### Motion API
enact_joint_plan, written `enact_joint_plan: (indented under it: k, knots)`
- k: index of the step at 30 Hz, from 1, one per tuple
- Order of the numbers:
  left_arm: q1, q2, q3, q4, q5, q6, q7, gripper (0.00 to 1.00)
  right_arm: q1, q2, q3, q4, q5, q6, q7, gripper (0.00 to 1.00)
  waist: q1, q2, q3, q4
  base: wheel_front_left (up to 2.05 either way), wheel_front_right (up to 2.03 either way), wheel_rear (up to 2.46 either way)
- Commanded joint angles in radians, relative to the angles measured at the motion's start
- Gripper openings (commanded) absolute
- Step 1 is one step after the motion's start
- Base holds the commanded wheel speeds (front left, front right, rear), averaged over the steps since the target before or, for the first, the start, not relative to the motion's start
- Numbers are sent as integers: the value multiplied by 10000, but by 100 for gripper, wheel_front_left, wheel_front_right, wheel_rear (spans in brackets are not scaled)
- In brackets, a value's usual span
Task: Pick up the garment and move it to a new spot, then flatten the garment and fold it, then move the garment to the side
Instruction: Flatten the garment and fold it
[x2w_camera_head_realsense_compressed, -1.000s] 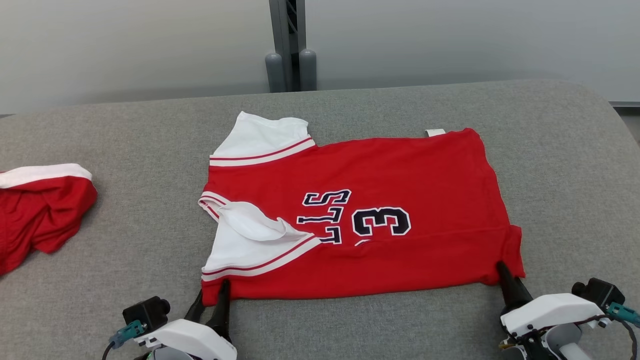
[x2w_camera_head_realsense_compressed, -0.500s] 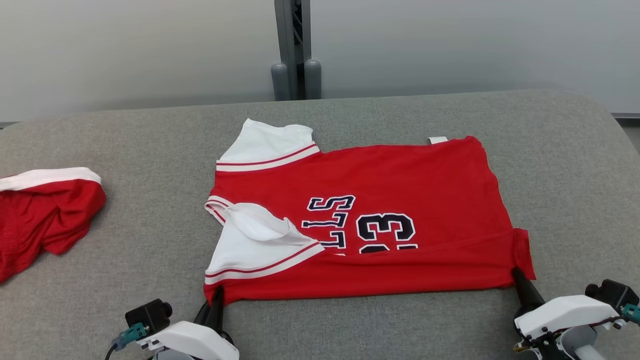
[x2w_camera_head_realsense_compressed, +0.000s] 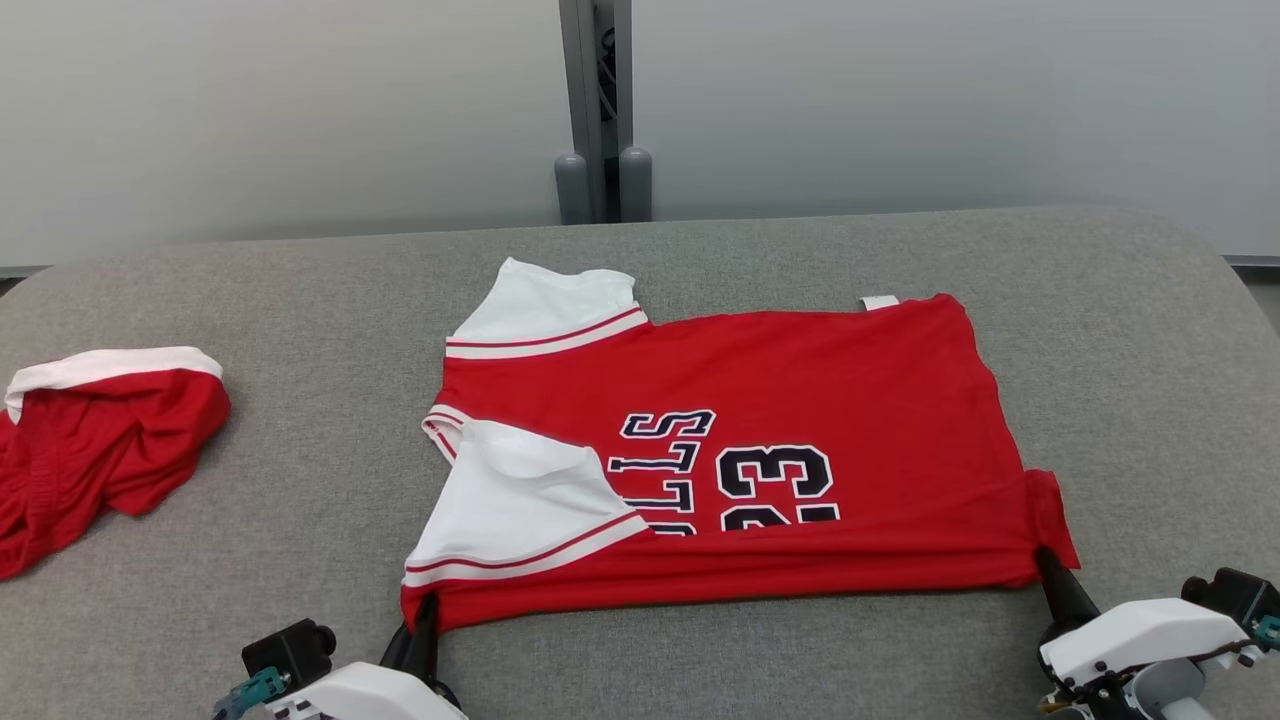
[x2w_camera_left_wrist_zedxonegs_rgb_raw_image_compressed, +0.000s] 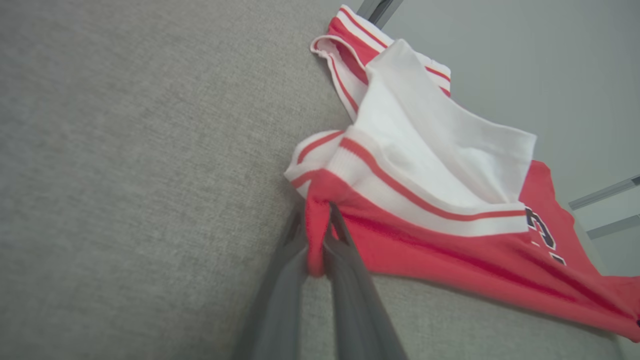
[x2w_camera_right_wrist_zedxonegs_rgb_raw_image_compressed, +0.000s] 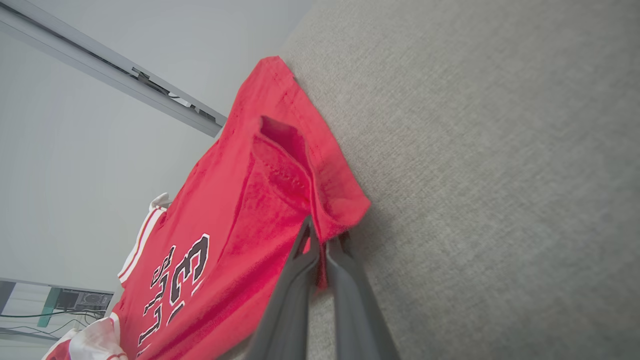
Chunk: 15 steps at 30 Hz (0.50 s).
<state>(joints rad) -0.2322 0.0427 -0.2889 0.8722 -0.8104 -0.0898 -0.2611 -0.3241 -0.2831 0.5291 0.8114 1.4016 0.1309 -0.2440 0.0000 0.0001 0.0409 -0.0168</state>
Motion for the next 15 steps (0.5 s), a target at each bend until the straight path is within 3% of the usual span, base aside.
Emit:
enact_joint_plan:
  k: [1,15]
  knots:
    - [80,143,125,4,37,88,-33,0,-51,-214,-20,61,92,0,-97,0,0,-1,-33,6,0,0,0]
    - [218,189,-124,215,359,-83,-4,0,173,-425,498,-188,408,0,575,0,0,-1,-380,-68,0,0,0]
